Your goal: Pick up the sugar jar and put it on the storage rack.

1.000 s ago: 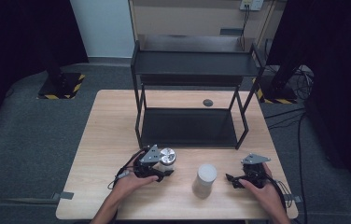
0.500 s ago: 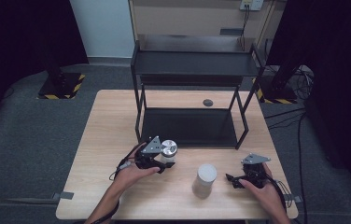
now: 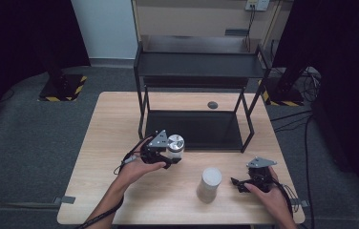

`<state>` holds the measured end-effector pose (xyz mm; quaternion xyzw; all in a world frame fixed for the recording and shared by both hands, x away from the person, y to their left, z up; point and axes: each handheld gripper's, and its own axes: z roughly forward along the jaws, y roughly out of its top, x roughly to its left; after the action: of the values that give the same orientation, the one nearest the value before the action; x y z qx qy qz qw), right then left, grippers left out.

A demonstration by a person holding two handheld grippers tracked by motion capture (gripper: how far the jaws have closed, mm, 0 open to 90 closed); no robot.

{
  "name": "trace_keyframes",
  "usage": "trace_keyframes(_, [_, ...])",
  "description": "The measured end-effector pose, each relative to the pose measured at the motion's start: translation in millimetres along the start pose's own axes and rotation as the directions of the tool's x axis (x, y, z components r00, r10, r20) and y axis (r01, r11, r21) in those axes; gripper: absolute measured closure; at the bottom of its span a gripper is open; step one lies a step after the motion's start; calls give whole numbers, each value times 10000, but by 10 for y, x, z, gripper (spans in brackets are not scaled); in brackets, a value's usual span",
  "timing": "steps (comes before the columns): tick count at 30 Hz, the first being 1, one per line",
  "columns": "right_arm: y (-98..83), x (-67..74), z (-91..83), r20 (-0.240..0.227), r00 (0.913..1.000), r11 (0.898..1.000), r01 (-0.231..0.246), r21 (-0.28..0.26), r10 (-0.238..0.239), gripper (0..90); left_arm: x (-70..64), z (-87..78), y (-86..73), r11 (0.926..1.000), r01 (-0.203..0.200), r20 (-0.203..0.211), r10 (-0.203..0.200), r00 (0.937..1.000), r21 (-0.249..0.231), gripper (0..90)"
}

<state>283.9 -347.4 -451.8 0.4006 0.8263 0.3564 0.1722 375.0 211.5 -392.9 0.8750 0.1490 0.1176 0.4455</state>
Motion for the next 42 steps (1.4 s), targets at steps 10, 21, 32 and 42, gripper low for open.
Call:
trace_keyframes(10, [0,0,0,2,10000,10000,0,1,0,13,68,-108,229,9994,-338,41,338,9994,-16,303])
trace_keyframes(21, [0,0,0,2,10000,10000,3,1,-3,13,213,-217,402,9994,-335,-112,336,9994,29,303])
trace_keyframes(32, [1,0,0,0,10000,10000,-2,3,2,13,341,-388,532,9988,-478,-300,474,9984,-119,303])
trace_keyframes(42, [1,0,0,-1,10000,10000,0,2,0,13,447,-474,589,9987,-449,-420,438,9982,-243,303])
